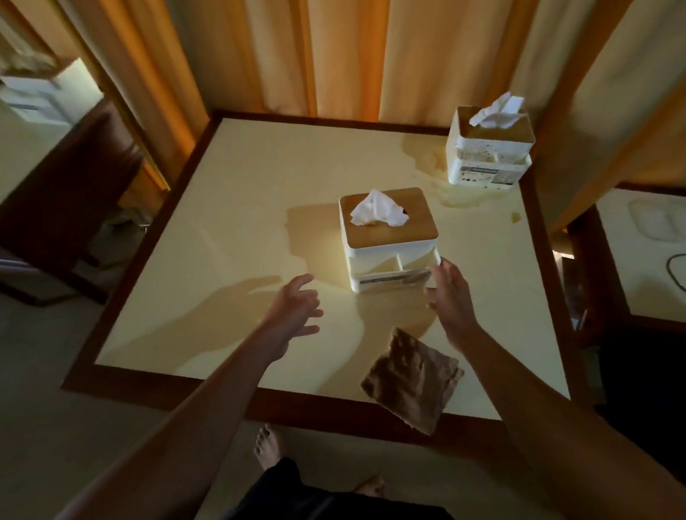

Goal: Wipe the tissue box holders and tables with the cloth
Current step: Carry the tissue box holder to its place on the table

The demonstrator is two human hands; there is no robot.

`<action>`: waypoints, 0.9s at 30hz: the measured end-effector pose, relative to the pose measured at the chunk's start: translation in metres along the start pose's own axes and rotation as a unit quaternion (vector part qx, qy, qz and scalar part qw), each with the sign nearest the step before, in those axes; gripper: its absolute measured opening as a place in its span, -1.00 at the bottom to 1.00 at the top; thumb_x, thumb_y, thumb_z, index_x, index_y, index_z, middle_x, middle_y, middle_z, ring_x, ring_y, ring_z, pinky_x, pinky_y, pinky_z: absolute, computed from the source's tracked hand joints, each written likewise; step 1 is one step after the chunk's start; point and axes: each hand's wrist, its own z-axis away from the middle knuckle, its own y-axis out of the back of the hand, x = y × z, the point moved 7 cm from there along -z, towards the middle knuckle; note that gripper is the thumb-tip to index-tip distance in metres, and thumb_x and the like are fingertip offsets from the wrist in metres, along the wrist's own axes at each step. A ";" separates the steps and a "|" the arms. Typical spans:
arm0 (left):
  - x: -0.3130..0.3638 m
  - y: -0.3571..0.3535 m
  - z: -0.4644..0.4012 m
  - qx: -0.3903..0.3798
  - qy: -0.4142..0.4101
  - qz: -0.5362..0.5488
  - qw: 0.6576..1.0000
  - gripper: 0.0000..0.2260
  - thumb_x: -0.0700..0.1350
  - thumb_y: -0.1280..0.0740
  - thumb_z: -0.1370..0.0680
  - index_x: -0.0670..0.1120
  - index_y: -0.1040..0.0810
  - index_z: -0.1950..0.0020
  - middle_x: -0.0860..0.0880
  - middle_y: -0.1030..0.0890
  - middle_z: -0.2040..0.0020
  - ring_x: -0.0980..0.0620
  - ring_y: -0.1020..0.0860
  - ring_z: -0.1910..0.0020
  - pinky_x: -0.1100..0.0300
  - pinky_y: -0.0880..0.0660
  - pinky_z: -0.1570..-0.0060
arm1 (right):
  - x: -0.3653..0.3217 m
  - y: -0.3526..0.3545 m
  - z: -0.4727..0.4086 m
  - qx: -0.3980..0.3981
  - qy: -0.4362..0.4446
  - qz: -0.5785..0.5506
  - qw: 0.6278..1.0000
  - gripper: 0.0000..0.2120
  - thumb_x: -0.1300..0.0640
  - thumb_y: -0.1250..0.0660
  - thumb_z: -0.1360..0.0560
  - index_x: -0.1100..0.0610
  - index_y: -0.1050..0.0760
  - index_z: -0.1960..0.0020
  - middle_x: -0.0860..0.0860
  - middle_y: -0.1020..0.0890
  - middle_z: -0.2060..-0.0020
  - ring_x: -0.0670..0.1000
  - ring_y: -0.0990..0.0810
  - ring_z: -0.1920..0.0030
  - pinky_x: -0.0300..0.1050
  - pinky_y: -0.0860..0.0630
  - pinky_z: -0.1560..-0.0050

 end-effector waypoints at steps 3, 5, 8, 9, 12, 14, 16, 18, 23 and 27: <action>0.011 -0.014 -0.005 -0.033 -0.010 -0.012 0.999 -0.50 -0.28 -0.22 -0.60 0.00 -0.29 -0.53 -0.04 -0.46 -0.34 -0.07 -0.58 -0.11 -0.01 -0.58 0.00 | -0.009 -0.012 -0.004 -0.021 -0.002 0.003 1.000 -0.76 0.03 -0.16 -0.65 0.09 -0.49 -0.22 0.05 -0.57 0.11 -0.01 -0.53 0.16 -0.14 -0.44 0.28; 0.013 -0.023 -0.008 -0.058 -0.005 -0.017 0.998 -0.48 -0.27 -0.23 -0.60 0.01 -0.25 -0.55 -0.03 -0.42 -0.41 -0.07 -0.57 -0.15 -0.01 -0.59 0.00 | -0.009 -0.018 -0.003 -0.025 -0.003 0.005 1.000 -0.77 0.06 -0.17 -0.65 0.16 -0.51 -0.15 0.08 -0.53 0.17 0.01 -0.50 0.20 -0.18 -0.42 0.35; 0.014 -0.024 -0.014 -0.066 0.004 0.014 0.998 -0.44 -0.25 -0.24 -0.62 0.04 -0.18 -0.58 0.00 -0.41 -0.42 -0.07 -0.56 -0.16 -0.03 -0.59 -0.01 | -0.011 -0.030 0.000 -0.048 -0.009 0.004 0.999 -0.75 0.08 -0.18 -0.65 0.22 -0.54 -0.10 0.08 -0.57 0.16 0.02 -0.53 0.20 -0.21 -0.43 0.37; 0.013 -0.019 -0.017 -0.059 0.005 0.031 0.998 -0.44 -0.24 -0.24 -0.62 0.05 -0.15 -0.58 0.00 -0.44 -0.39 -0.08 -0.56 -0.15 -0.04 -0.58 -0.03 | -0.012 -0.037 -0.001 -0.059 -0.015 0.000 0.998 -0.75 0.07 -0.18 -0.65 0.19 -0.57 -0.10 0.06 -0.59 0.14 0.00 -0.55 0.18 -0.21 -0.44 0.35; 0.012 0.004 -0.029 -0.034 0.009 0.068 0.997 -0.43 -0.25 -0.23 -0.63 0.10 -0.16 -0.57 0.00 -0.54 -0.10 -0.08 -0.55 -0.08 -0.06 -0.57 -0.04 | -0.015 -0.062 -0.005 -0.080 -0.047 -0.007 0.996 -0.77 0.01 -0.21 -0.66 0.04 -0.57 -0.21 0.00 -0.63 -0.02 0.00 -0.61 0.08 -0.13 -0.47 0.22; 0.012 0.022 -0.038 -0.026 0.016 0.085 0.996 -0.42 -0.27 -0.23 -0.61 0.14 -0.19 -0.55 -0.02 -0.54 0.00 -0.10 -0.56 -0.09 -0.06 -0.57 -0.03 | -0.021 -0.084 -0.011 -0.092 -0.050 0.002 0.995 -0.76 -0.02 -0.21 -0.65 0.05 -0.56 -0.20 0.01 -0.63 -0.10 0.02 -0.63 -0.01 -0.07 -0.49 0.11; 0.019 0.042 -0.048 -0.029 0.014 0.107 0.994 -0.42 -0.30 -0.23 -0.61 0.15 -0.21 -0.53 -0.04 -0.54 0.02 -0.12 -0.55 -0.13 -0.08 -0.55 -0.05 | -0.027 -0.110 -0.019 -0.104 -0.051 0.008 0.993 -0.76 -0.04 -0.20 -0.66 0.07 -0.57 -0.13 0.03 -0.64 -0.11 0.02 -0.64 -0.09 -0.02 -0.53 -0.01; 0.028 0.065 -0.061 -0.032 0.013 0.137 0.990 -0.43 -0.32 -0.23 -0.60 0.15 -0.23 -0.50 -0.06 -0.55 0.00 -0.14 -0.53 -0.17 -0.12 -0.51 -0.10 | -0.037 -0.140 -0.027 -0.116 -0.054 0.007 0.992 -0.74 -0.04 -0.19 -0.67 0.08 -0.58 -0.12 0.00 -0.65 -0.09 0.02 -0.63 -0.12 -0.01 -0.54 -0.11; 0.059 0.134 -0.108 0.006 -0.014 0.077 0.997 -0.64 -0.33 -0.23 -0.57 0.07 -0.41 -0.22 0.01 -0.51 0.04 0.03 -0.49 0.01 0.01 -0.48 -0.02 | -0.065 -0.223 -0.046 -0.130 -0.063 -0.014 0.989 -0.69 -0.03 -0.19 -0.65 0.10 -0.60 0.09 -0.06 -0.67 0.13 0.00 -0.62 0.06 -0.03 -0.51 -0.03; 0.089 0.182 -0.162 -0.002 -0.030 0.009 1.000 -0.68 -0.32 -0.23 -0.56 0.04 -0.43 -0.20 0.01 -0.43 0.16 0.10 -0.37 0.22 0.20 -0.32 0.25 | -0.086 -0.283 -0.080 -0.106 -0.029 0.010 0.994 -0.51 -0.24 -0.15 -0.43 0.18 -0.50 0.01 0.23 -0.61 0.04 0.22 -0.58 0.06 -0.01 -0.43 0.02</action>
